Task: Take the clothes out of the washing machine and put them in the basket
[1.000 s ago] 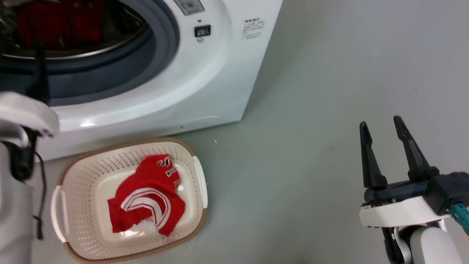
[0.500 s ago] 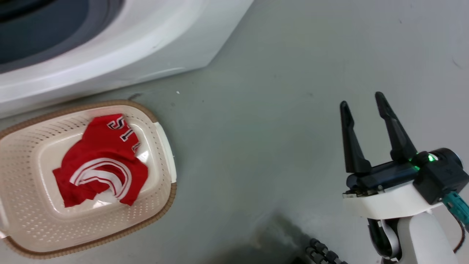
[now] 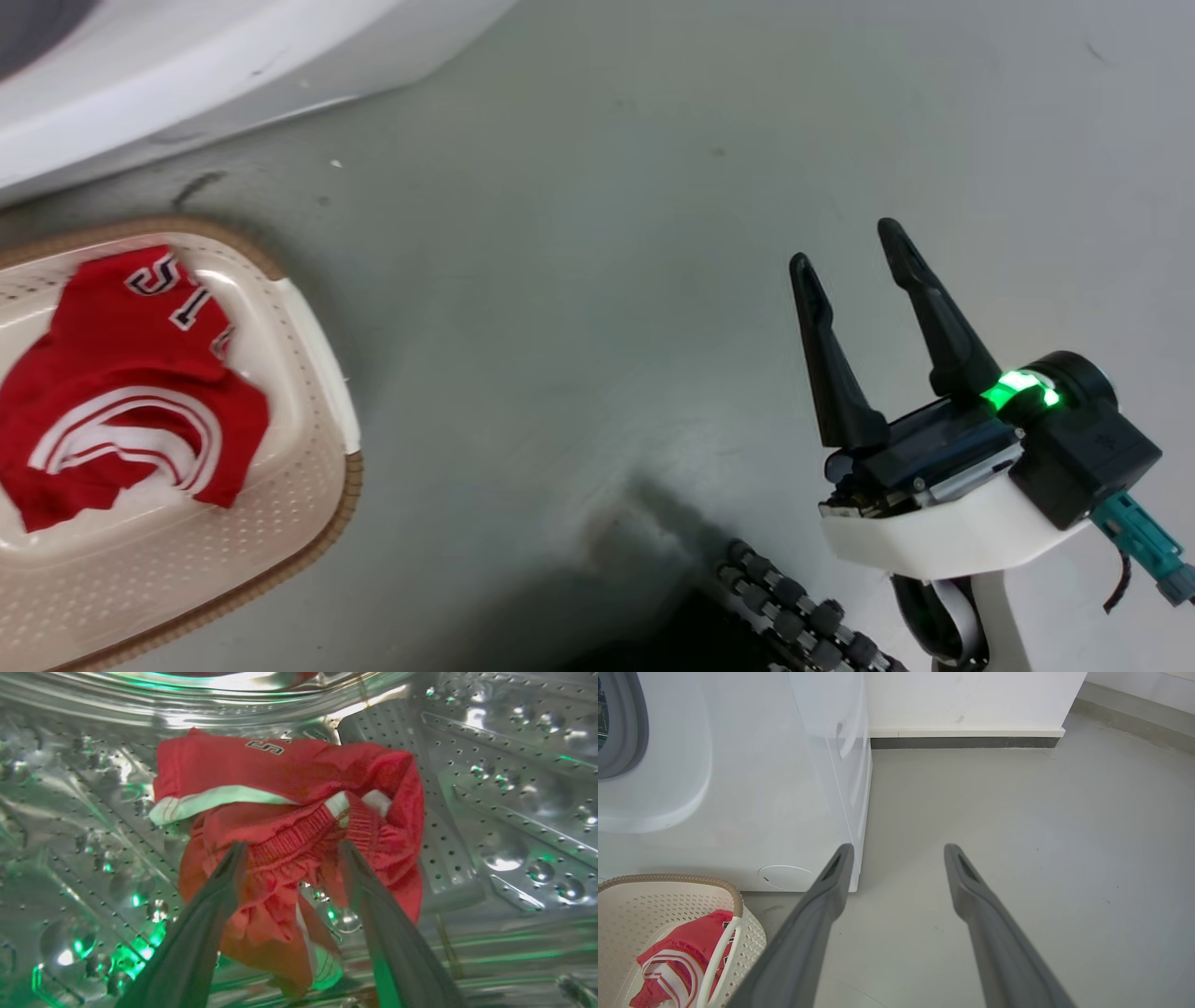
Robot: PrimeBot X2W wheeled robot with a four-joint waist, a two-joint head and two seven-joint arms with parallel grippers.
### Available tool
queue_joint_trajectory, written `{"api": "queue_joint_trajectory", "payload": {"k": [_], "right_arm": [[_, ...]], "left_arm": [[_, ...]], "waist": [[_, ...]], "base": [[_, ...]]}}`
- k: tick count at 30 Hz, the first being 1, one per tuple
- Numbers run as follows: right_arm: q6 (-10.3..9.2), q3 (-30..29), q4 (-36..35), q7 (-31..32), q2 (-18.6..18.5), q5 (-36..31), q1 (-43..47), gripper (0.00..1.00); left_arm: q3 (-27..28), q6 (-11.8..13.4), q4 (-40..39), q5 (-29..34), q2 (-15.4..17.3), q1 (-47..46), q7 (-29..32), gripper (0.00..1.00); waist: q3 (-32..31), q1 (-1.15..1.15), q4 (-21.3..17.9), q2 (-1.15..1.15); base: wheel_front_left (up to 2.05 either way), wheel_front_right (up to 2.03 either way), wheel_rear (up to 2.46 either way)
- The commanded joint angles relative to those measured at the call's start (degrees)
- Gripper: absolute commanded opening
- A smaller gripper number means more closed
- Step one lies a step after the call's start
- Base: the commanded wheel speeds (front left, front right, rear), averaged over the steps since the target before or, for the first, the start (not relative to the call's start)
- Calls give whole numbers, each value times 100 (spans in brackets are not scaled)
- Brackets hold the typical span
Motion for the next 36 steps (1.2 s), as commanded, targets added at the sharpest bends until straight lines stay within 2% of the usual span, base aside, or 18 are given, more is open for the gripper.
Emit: {"api": "queue_joint_trajectory", "payload": {"k": [1, 9, 17, 18, 19, 20, 28, 36], "right_arm": [[-8, 31, -56, -14, 13, 34, -90, 100], [-8, 22, -200, -14, 13, 27, 94, 100], [-8, -27, -349, -14, 13, 27, 181, 100], [-8, -54, -405, -14, 12, 21, 247, 100], [-8, -49, -408, -14, 13, 12, 248, 100], [-8, -38, -412, -14, 14, 3, 244, 100], [-8, -28, -416, -14, 13, 12, 123, 100], [-7, -25, -341, -13, 13, 0, -74, 100]], "left_arm": [[-221, 10, 10, -63, 89, -196, 142, 100], [-981, 10, 305, -246, 191, -759, 597, 100], [-1292, 10, 750, -363, 161, -979, 695, 100], [-1369, 10, 989, -460, 83, -1050, 699, 100], [-1397, 10, 1038, -493, 72, -1077, 703, 92], [-1418, 10, 1079, -527, 55, -1090, 704, 0], [-1559, 9, 1187, -645, 68, -1314, 365, 0], [-1647, 9, 1346, -726, 83, -1364, -378, 0]], "waist": [[140, -1, -140, 0], [263, -1, -151, 0], [331, -1, -130, 0], [359, -1, -108, 0], [360, -1, -105, 0], [360, -1, -103, 0], [351, -1, -102, 0], [161, -1, -170, 0]], "base": [[0, 0, 0], [0, 0, 0], [0, 0, 0], [0, 0, 0], [0, 0, 0], [0, 0, 0], [0, 0, 0], [0, 0, 0]]}}
